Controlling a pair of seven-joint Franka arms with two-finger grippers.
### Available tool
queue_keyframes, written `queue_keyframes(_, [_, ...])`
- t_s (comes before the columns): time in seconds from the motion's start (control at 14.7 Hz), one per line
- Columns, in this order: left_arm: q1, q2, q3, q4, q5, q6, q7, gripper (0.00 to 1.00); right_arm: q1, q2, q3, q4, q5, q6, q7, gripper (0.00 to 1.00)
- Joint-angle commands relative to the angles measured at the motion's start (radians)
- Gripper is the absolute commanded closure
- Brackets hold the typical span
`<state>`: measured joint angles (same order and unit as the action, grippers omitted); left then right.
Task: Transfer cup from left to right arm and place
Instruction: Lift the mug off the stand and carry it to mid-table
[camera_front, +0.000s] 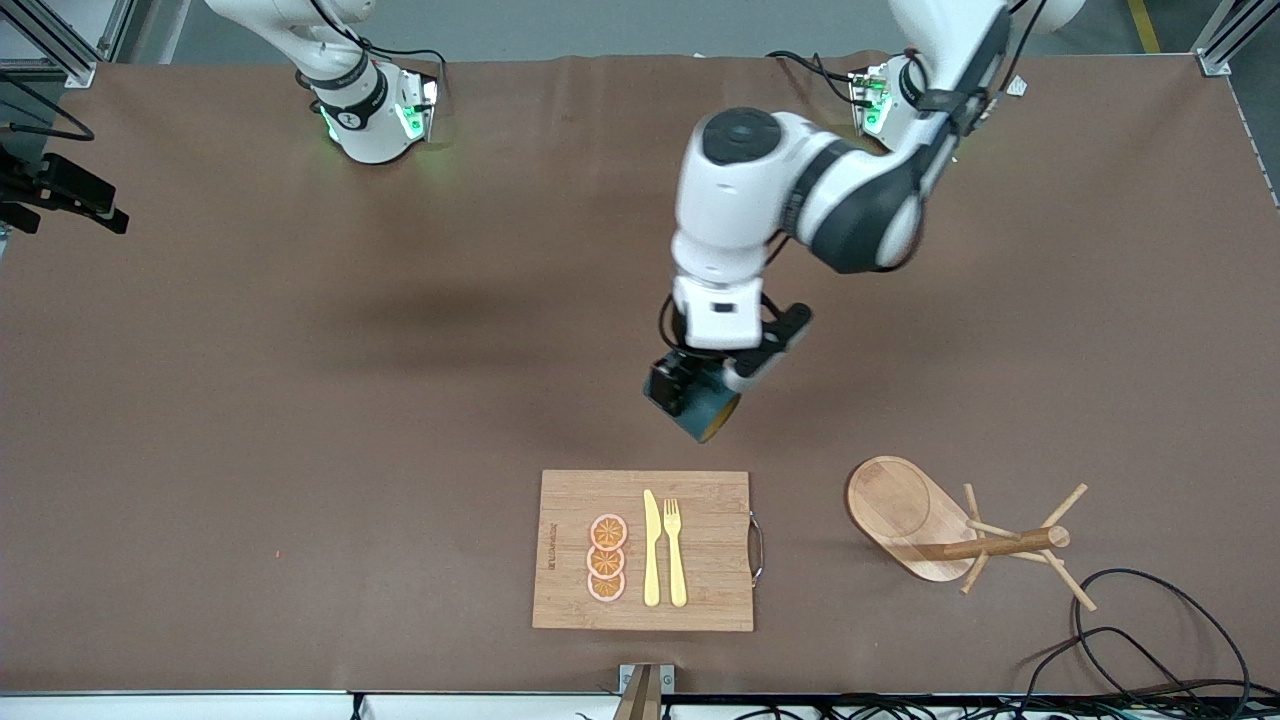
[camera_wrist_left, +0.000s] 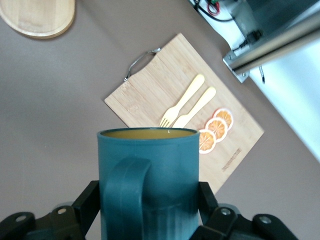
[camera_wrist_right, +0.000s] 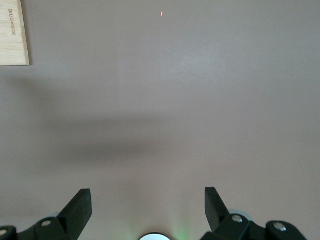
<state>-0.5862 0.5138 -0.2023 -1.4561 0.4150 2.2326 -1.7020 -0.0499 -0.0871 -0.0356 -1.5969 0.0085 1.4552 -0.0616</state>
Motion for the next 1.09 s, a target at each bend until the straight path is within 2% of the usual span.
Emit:
queue_keyframes(0.0, [-0.105,0.083,0.021,0.013,0.211,-0.005,-0.126,0.44,-0.007,-0.020,0.014,-0.018,-0.016,-0.012,-0.009,0.00])
queue_keyframes(0.14, [-0.176,0.144,0.027,0.014,0.402,-0.008,-0.284,0.44,-0.010,-0.019,0.014,-0.017,-0.016,-0.010,-0.006,0.00])
queue_keyframes(0.27, [-0.251,0.201,0.026,0.014,0.554,-0.085,-0.379,0.44,-0.015,-0.011,0.014,-0.008,-0.016,-0.009,0.002,0.00])
queue_keyframes(0.48, [-0.349,0.247,0.026,0.008,0.689,-0.172,-0.447,0.44,-0.022,0.007,0.008,0.006,-0.004,-0.009,0.000,0.00])
queue_keyframes(0.61, [-0.385,0.284,0.026,0.005,0.827,-0.208,-0.516,0.44,-0.022,0.026,0.008,0.005,-0.004,-0.009,0.003,0.00])
queue_keyframes(0.88, [-0.437,0.391,0.024,0.005,1.128,-0.255,-0.608,0.44,-0.027,0.156,0.008,0.031,-0.005,0.005,-0.007,0.00])
queue_keyframes(1.02, [-0.460,0.413,0.024,0.003,1.194,-0.260,-0.610,0.44,-0.045,0.234,0.008,0.061,-0.010,0.007,-0.010,0.00])
